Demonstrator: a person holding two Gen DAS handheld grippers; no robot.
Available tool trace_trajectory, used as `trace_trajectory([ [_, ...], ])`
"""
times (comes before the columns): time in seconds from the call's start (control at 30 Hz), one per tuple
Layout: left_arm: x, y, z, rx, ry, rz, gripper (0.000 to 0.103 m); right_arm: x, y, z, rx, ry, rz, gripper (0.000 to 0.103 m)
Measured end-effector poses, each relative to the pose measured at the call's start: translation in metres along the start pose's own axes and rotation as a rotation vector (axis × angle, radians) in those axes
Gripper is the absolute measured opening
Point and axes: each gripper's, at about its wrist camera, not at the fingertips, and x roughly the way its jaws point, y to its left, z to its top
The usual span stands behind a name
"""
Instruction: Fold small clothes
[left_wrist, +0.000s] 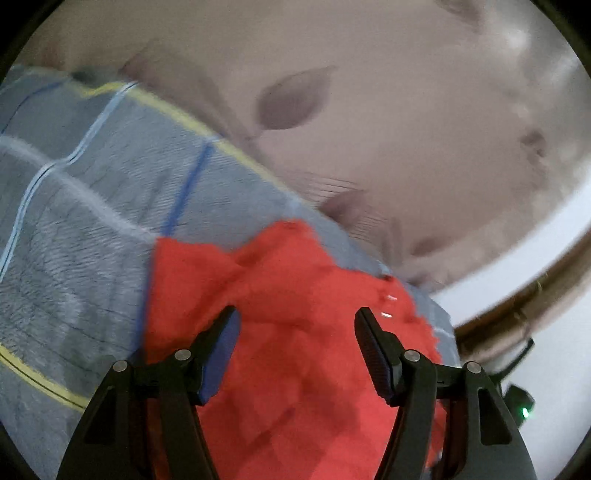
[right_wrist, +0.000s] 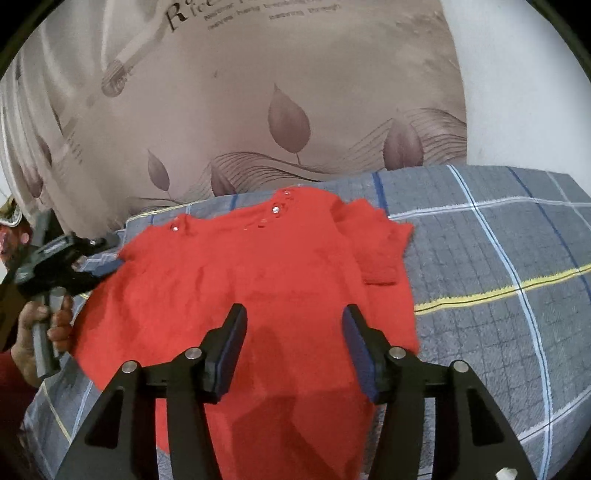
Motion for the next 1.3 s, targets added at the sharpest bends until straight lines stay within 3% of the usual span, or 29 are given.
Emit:
trace_trajectory([
  [0.13, -0.022, 0.018, 0.004, -0.11, -0.057, -0.067, 0.064, 0.004, 0.008, 0.0, -0.047, 0.017, -0.029, 0.062],
  [0.27, -0.067, 0.019, 0.013, -0.076, -0.106, -0.086, 0.066, 0.003, 0.004, -0.001, -0.037, 0.012, -0.019, 0.064],
  [0.33, -0.08, 0.013, 0.015, -0.001, -0.095, -0.018, 0.074, 0.002, 0.0, -0.001, -0.024, 0.006, -0.014, 0.064],
  [0.4, -0.09, 0.009, 0.011, 0.11, -0.062, 0.104, 0.086, 0.001, -0.003, -0.001, -0.014, -0.003, -0.017, 0.067],
  [0.47, -0.092, 0.017, 0.002, 0.151, 0.016, 0.129, 0.087, 0.001, -0.004, -0.001, -0.01, -0.007, -0.027, 0.074],
  [0.6, -0.075, 0.042, -0.01, 0.022, 0.182, -0.024, 0.087, 0.002, -0.004, -0.001, -0.011, -0.002, -0.041, 0.078],
  [0.7, -0.059, 0.052, -0.015, -0.014, 0.222, -0.079, 0.087, 0.003, -0.004, 0.0, -0.012, 0.002, -0.052, 0.08],
  [0.87, -0.039, 0.048, -0.006, 0.014, 0.251, -0.195, 0.087, 0.003, -0.004, 0.0, -0.013, -0.002, -0.053, 0.086],
  [1.07, -0.011, 0.031, 0.008, 0.112, 0.321, -0.212, 0.087, 0.004, -0.003, 0.0, -0.016, 0.006, -0.049, 0.088],
  [1.2, 0.001, 0.02, 0.01, 0.146, 0.305, -0.174, 0.085, 0.004, -0.003, 0.0, -0.016, 0.007, -0.05, 0.09],
  [1.23, 0.002, 0.015, 0.008, 0.166, 0.294, -0.145, 0.081, 0.004, -0.002, 0.0, -0.016, 0.008, -0.05, 0.092],
  [1.3, 0.004, 0.002, 0.002, 0.258, 0.258, -0.033, 0.062, 0.005, -0.002, -0.001, -0.018, 0.012, -0.053, 0.093],
])
